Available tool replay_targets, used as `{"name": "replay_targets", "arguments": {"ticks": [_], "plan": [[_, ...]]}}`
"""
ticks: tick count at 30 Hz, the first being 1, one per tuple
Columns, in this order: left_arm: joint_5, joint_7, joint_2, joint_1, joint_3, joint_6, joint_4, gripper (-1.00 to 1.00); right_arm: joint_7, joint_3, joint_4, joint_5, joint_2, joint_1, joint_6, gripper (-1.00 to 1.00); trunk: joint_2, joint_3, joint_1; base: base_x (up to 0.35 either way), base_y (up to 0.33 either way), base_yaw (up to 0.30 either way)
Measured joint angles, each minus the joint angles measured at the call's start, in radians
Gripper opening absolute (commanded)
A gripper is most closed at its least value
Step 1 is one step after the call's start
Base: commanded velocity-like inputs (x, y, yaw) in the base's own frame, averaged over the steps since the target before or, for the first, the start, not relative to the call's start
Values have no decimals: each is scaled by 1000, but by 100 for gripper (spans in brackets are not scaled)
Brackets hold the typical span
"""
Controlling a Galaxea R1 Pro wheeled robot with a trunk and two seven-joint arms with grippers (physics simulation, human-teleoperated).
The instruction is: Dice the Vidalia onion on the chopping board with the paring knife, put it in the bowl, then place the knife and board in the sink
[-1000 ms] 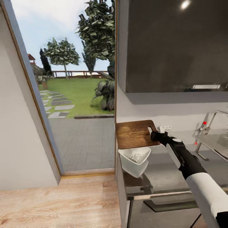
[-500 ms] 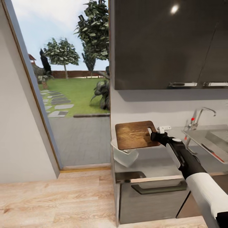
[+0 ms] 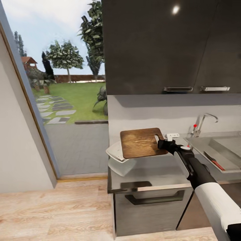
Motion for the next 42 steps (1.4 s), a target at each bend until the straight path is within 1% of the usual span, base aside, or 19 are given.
{"name": "replay_targets", "arguments": {"ticks": [4, 14, 19, 42], "plan": [[0, 0, 0, 0, 0, 0, 2, 100, 0, -1, 0, 7, 6, 0, 0, -100, 0, 0, 0, 0, -283, 0], [0, 1, 0, 0, 0, 1, 2, 100, -2, -1, 0, 8, 9, 0, 0, -100, 0, 0, 0, 0, -283, 36], [0, 1, 0, 0, 0, 1, 1, 100, -2, -1, 0, 8, 9, 0, 0, -100, 0, 0, 0, 0, -283, 114], [0, 1, 0, 0, 0, 1, 3, 100, -3, -1, 5, 10, 9, 0, 0, -100, 0, 0, 0, 0, -264, 2]]}}
